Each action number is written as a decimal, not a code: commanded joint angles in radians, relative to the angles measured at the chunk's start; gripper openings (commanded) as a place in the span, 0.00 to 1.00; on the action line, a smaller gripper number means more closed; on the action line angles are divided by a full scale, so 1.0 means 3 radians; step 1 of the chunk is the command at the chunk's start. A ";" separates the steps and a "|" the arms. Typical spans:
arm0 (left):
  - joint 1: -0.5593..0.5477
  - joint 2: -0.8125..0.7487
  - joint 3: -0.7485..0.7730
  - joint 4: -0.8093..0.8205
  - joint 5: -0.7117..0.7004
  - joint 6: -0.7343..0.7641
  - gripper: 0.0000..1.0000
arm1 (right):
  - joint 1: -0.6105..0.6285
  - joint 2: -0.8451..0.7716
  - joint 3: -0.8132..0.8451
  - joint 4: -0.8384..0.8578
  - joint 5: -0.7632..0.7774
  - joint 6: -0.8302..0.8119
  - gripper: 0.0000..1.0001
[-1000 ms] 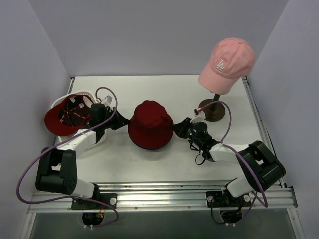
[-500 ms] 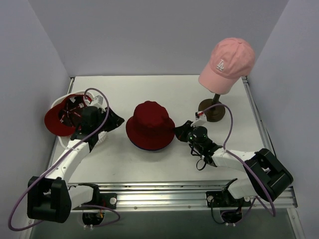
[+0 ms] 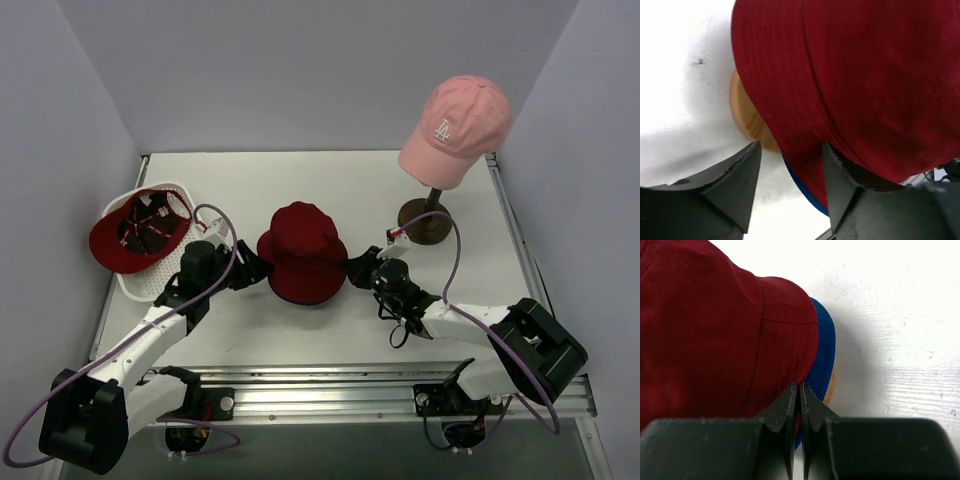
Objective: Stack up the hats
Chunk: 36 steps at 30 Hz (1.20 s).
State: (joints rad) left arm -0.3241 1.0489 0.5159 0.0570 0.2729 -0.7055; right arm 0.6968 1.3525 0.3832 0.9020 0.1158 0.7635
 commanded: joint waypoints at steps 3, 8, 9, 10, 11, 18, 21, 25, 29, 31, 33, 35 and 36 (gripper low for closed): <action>-0.0070 -0.0111 -0.0221 0.0541 0.0011 -0.0235 0.63 | 0.0040 0.0017 -0.0014 0.0133 0.0156 0.0037 0.00; -0.0070 -0.0228 -0.0415 0.0633 -0.0020 -0.0358 0.64 | 0.0045 0.0042 -0.0030 0.0163 0.0151 0.0052 0.00; -0.0070 -0.0259 -0.0441 0.0623 -0.0056 -0.0394 0.64 | 0.0050 0.0047 -0.0030 0.0169 0.0151 0.0058 0.00; -0.0070 -0.0295 -0.0462 0.0577 -0.0091 -0.0414 0.64 | 0.0050 0.0053 -0.0040 0.0174 0.0151 0.0058 0.00; -0.0070 -0.0371 -0.0523 0.0572 -0.0117 -0.0445 0.65 | 0.0055 0.0053 -0.0045 0.0194 0.0151 0.0068 0.00; -0.0075 -0.0765 -0.1044 0.1194 -0.0214 -0.1094 0.68 | 0.0070 0.0073 -0.0071 0.0271 0.0141 0.0109 0.00; -0.0081 -0.0904 -0.1096 0.1257 -0.0225 -0.1135 0.71 | 0.0076 0.0048 -0.0066 0.0256 0.0141 0.0104 0.00; -0.0086 -0.0924 -0.1213 0.1573 -0.0138 -0.1263 0.73 | 0.0076 0.0012 -0.0065 0.0245 0.0136 0.0134 0.00; -0.0101 -0.0837 -0.1285 0.1804 -0.0097 -0.1376 0.73 | 0.0086 0.0037 -0.0076 0.0312 0.0105 0.0175 0.00; -0.0111 -0.0787 -0.1311 0.1901 -0.0102 -0.1417 0.74 | 0.0091 0.0058 -0.0096 0.0352 0.0110 0.0195 0.00; -0.0126 -0.0740 -0.1321 0.1962 -0.0107 -0.1432 0.74 | 0.0091 0.0068 -0.0101 0.0378 0.0105 0.0216 0.00; -0.0137 -0.0664 -0.1341 0.2059 -0.0102 -0.1463 0.73 | 0.0091 0.0088 -0.0106 0.0414 0.0095 0.0247 0.00; -0.0157 -0.0643 -0.1352 0.2136 -0.0102 -0.1488 0.73 | 0.0091 0.0104 -0.0106 0.0429 0.0090 0.0257 0.00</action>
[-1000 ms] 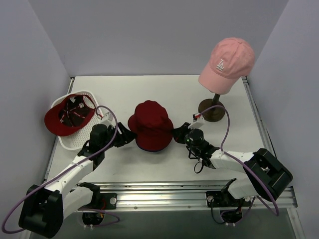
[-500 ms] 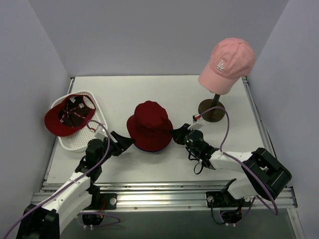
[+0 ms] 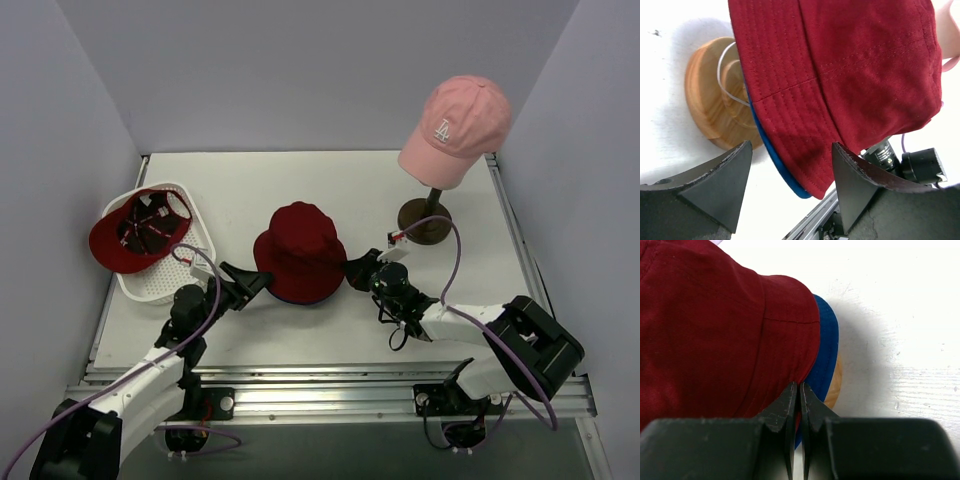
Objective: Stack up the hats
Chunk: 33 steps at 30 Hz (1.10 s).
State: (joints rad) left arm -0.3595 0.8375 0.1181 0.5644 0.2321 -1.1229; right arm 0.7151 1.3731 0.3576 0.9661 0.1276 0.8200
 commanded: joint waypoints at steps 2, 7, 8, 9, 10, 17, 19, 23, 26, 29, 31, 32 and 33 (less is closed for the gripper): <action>-0.0054 0.0107 -0.0020 0.0471 0.0019 -0.0107 0.72 | 0.0050 0.0055 -0.0011 0.0262 0.0040 0.0094 0.00; -0.0085 0.0169 -0.0036 0.0476 -0.0119 -0.0123 0.59 | 0.0066 0.0178 -0.0016 0.0354 0.0035 0.0115 0.00; -0.0085 0.0184 -0.0041 0.0476 -0.0165 -0.0118 0.56 | 0.0066 0.0188 -0.0021 0.0369 0.0040 0.0120 0.00; -0.0085 0.0204 -0.0041 0.0481 -0.0180 -0.0107 0.50 | 0.0066 0.0219 -0.0026 0.0389 0.0030 0.0125 0.00; -0.0085 0.0245 -0.0041 0.0491 -0.0196 -0.0107 0.47 | 0.0066 0.0229 -0.0026 0.0410 0.0025 0.0120 0.00; -0.0095 0.0577 0.0061 0.0537 -0.0227 -0.0021 0.03 | 0.0066 0.0260 -0.0052 0.0451 0.0040 0.0135 0.00; -0.0095 0.0730 0.0082 0.0522 -0.0267 0.0000 0.02 | 0.0061 0.0255 -0.0072 0.0441 0.0075 0.0130 0.00; -0.0100 0.0992 0.0102 0.0552 -0.0344 0.0066 0.03 | 0.0030 0.0275 -0.0082 0.0420 0.0117 0.0100 0.00; -0.0100 0.1155 0.0108 0.0649 -0.0365 0.0082 0.02 | 0.0004 0.0321 -0.0088 0.0425 0.0117 0.0089 0.00; -0.0100 0.1242 0.0113 0.0721 -0.0339 0.0087 0.02 | -0.0011 0.0362 -0.0103 0.0446 0.0106 0.0074 0.00; -0.0095 0.1232 0.0128 0.0701 -0.0349 0.0097 0.02 | -0.0021 0.0362 -0.0108 0.0431 0.0132 0.0059 0.00; -0.0100 0.1212 0.0133 0.0640 -0.0359 0.0107 0.02 | -0.0021 0.0357 -0.0108 0.0410 0.0147 0.0048 0.00; -0.0095 0.1166 0.0143 0.0604 -0.0370 0.0117 0.03 | -0.0031 0.0352 -0.0103 0.0365 0.0178 0.0043 0.00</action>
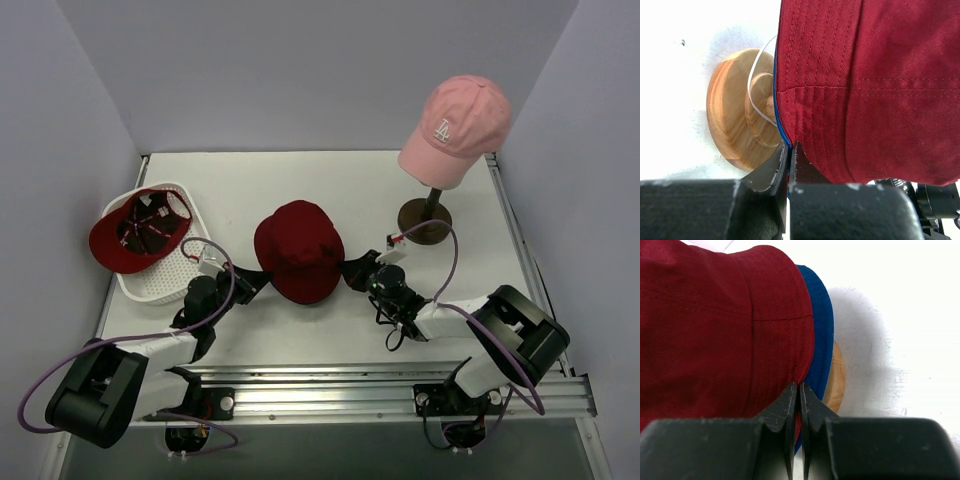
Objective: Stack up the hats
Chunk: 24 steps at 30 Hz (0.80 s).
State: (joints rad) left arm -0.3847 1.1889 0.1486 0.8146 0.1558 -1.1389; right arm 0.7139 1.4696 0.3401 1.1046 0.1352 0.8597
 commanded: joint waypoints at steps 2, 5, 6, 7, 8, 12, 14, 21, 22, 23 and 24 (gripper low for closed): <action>-0.0016 -0.0076 0.0052 -0.0337 -0.0141 0.0196 0.02 | -0.0033 0.0036 -0.0050 -0.0103 0.0158 -0.0109 0.00; -0.0011 -0.0291 0.0087 -0.0617 -0.0192 0.0227 0.21 | -0.0038 -0.0046 -0.0039 -0.0174 0.0142 -0.0155 0.00; -0.0011 -0.0367 0.0118 -0.0730 -0.0207 0.0242 0.28 | -0.0038 -0.0142 -0.0024 -0.0225 0.0152 -0.0166 0.00; -0.0016 -0.0550 0.0194 -0.0873 -0.0223 0.0273 0.30 | -0.0033 -0.0214 0.0006 -0.0372 0.0198 -0.0211 0.04; -0.0011 -0.0654 0.0246 -0.1199 -0.0238 0.0339 0.31 | -0.0023 -0.0286 0.0022 -0.0465 0.0224 -0.0227 0.06; -0.0011 -0.1226 0.0516 -0.2095 -0.0468 0.0498 0.50 | -0.0002 -0.0837 0.0114 -0.1103 0.0413 -0.0319 0.22; -0.0001 -0.1554 0.0705 -0.2605 -0.0713 0.0605 0.60 | 0.0008 -0.1118 0.0160 -0.1319 0.0525 -0.0360 0.27; 0.0050 -0.1714 0.1629 -0.3589 -0.1342 0.1121 0.72 | 0.0008 -0.1764 0.0293 -0.2167 0.0664 -0.0432 0.34; 0.0121 -0.1506 0.1774 -0.3640 -0.1434 0.1203 0.72 | 0.0013 -0.1850 0.0298 -0.2224 0.0639 -0.0432 0.34; 0.0177 -0.1367 0.1917 -0.3737 -0.1551 0.1330 0.72 | 0.0018 -0.2028 0.0308 -0.2275 0.0608 -0.0437 0.34; 0.0269 -0.1224 0.2075 -0.3804 -0.1537 0.1382 0.72 | 0.0023 -0.2111 0.0329 -0.2392 0.0552 -0.0472 0.34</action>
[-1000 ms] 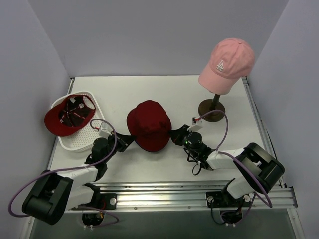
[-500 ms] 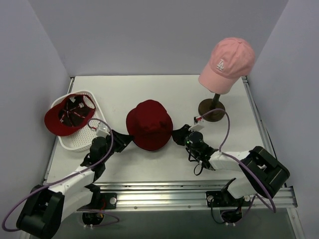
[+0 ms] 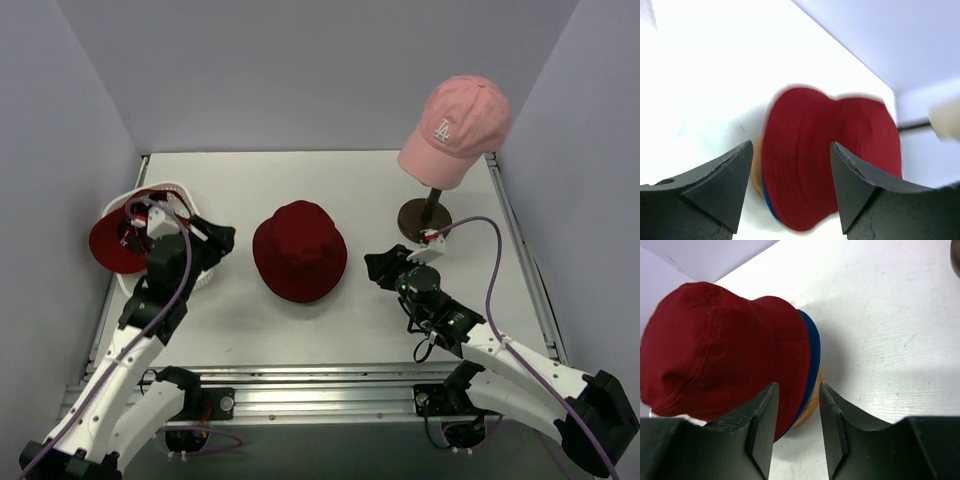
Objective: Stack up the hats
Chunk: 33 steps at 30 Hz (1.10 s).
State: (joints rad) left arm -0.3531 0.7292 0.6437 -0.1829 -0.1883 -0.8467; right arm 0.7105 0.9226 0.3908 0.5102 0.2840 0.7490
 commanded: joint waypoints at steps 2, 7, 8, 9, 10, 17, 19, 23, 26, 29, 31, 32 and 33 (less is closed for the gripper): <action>0.0525 0.0748 0.0900 -0.0667 -0.0106 0.0485 0.72 | 0.0040 -0.0497 0.0205 -0.0539 -0.0016 -0.0165 0.35; 0.0946 0.1332 0.1637 -0.0959 -0.0113 0.0639 0.71 | 0.0055 -0.0810 0.0334 -0.0959 -0.0143 -0.0308 0.35; 0.0992 0.1388 0.1825 -0.1051 -0.0170 0.0705 0.71 | 0.0055 -0.0932 0.0328 -0.0980 -0.0184 -0.0313 0.35; 0.1119 0.1455 0.1918 -0.1113 -0.0226 0.0731 0.73 | 0.0060 -0.0983 0.0318 -0.0980 -0.0230 -0.0308 0.35; 0.1212 0.1587 0.1995 -0.1240 -0.0257 0.0751 0.73 | 0.0060 -0.1040 0.0308 -0.0985 -0.0281 -0.0313 0.35; 0.1908 0.2104 0.2333 -0.1614 -0.0507 0.1185 0.73 | 0.0071 -0.1464 0.0150 -0.1021 -0.0568 -0.0273 0.34; 0.1974 0.2288 0.2481 -0.1737 -0.0706 0.1354 0.73 | 0.0076 -0.1531 0.0078 -0.0908 -0.0660 -0.0232 0.34; 0.2112 0.2453 0.2681 -0.2070 -0.1137 0.1615 0.74 | 0.0081 -0.1542 0.0027 -0.0817 -0.0670 -0.0186 0.34; 0.2367 0.2193 0.2462 -0.1769 -0.0775 0.1773 0.74 | 0.0081 -0.1435 -0.0024 -0.0638 -0.0813 -0.0155 0.34; 0.2577 0.1932 0.2114 -0.1436 -0.0310 0.1917 0.74 | 0.0086 -0.1307 -0.0055 -0.0499 -0.0911 -0.0140 0.34; 0.2848 0.1865 0.1961 -0.1319 0.0080 0.1922 0.74 | 0.0091 -0.1276 -0.0091 -0.0413 -0.0982 -0.0129 0.34; 0.2935 0.1859 0.1829 -0.1288 0.0151 0.1892 0.74 | 0.0096 -0.1260 -0.0096 -0.0397 -0.1023 -0.0124 0.33; 0.3093 0.1849 0.1756 -0.1247 0.0238 0.1887 0.74 | 0.0096 -0.1265 -0.0101 -0.0397 -0.1023 -0.0124 0.33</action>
State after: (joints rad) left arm 0.5007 1.2953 1.2263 -0.6418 -0.2569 -0.3164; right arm 0.7288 0.5369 0.3725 0.3046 0.0212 0.7059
